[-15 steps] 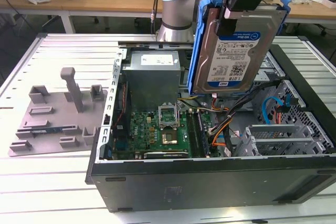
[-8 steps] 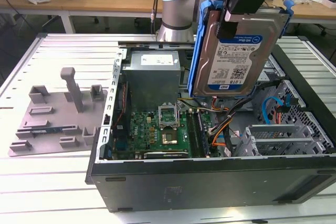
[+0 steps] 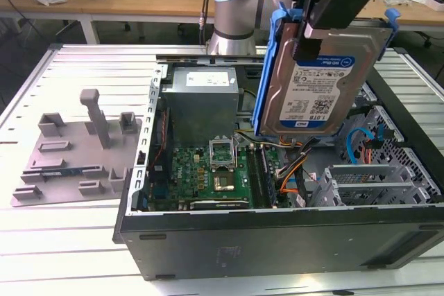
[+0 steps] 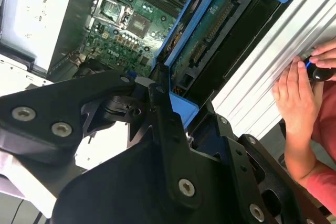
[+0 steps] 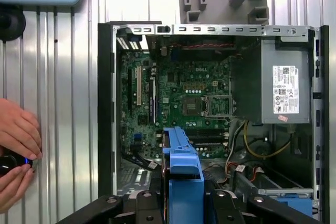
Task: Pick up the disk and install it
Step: 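Insert the disk into the insertion slot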
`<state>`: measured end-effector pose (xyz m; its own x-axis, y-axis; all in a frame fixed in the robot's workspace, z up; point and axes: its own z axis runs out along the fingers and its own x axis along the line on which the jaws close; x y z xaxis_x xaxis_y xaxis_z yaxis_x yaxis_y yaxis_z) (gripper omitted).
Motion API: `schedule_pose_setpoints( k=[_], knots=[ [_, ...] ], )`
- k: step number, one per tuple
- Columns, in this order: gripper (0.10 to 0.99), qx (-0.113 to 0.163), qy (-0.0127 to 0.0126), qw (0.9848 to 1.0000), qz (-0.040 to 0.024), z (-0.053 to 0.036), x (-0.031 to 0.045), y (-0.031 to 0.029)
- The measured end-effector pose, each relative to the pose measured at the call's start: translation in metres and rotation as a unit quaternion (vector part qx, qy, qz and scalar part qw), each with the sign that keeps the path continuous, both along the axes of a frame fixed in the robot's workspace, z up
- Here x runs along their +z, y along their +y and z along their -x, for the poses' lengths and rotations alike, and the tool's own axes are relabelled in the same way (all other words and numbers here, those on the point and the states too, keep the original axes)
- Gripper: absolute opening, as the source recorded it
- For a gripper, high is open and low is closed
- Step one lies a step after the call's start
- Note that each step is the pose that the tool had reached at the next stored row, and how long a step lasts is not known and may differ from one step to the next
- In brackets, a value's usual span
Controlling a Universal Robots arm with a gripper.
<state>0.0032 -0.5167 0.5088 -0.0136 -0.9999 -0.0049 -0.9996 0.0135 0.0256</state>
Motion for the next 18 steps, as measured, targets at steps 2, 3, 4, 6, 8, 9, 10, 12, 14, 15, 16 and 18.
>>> schedule_pose_setpoints(
  k=[2, 3, 4, 6, 8, 9, 10, 12, 14, 15, 16, 18],
  knots=[
    [0.369, 0.0, 0.0, 1.0, -0.0003, -0.005, -0.0006, -0.0027],
    [0.369, -0.001, 0.0, 1.0, -0.0003, -0.007, -0.0007, -0.0036],
    [0.369, -0.001, 0.0, 1.0, -0.0003, -0.0089, -0.0008, -0.0044],
    [0.369, -0.001, 0.0, 1.0, -0.0003, -0.0193, -0.001, -0.0072],
    [0.369, -0.001, 0.0, 1.0, -0.0003, -0.0271, -0.001, -0.0085],
    [0.369, -0.001, 0.0, 1.0, -0.0003, -0.0333, -0.0011, -0.0103],
    [0.369, -0.001, 0.0, 1.0, -0.0003, -0.0364, -0.0013, -0.0123],
    [0.369, -0.001, 0.0, 1.0, -0.0009, -0.0393, -0.002, -0.0178],
    [0.369, -0.001, 0.0, 1.0, -0.0032, -0.0405, -0.0026, -0.0229],
    [0.369, -0.001, 0.0, 1.0, -0.0055, -0.0406, -0.0029, -0.0246],
    [0.369, -0.001, 0.0, 1.0, -0.009, -0.0407, -0.0033, -0.0266],
    [0.369, -0.001, 0.0, 0.9999, -0.0144, -0.0408, -0.004, -0.0296]
  ],
)
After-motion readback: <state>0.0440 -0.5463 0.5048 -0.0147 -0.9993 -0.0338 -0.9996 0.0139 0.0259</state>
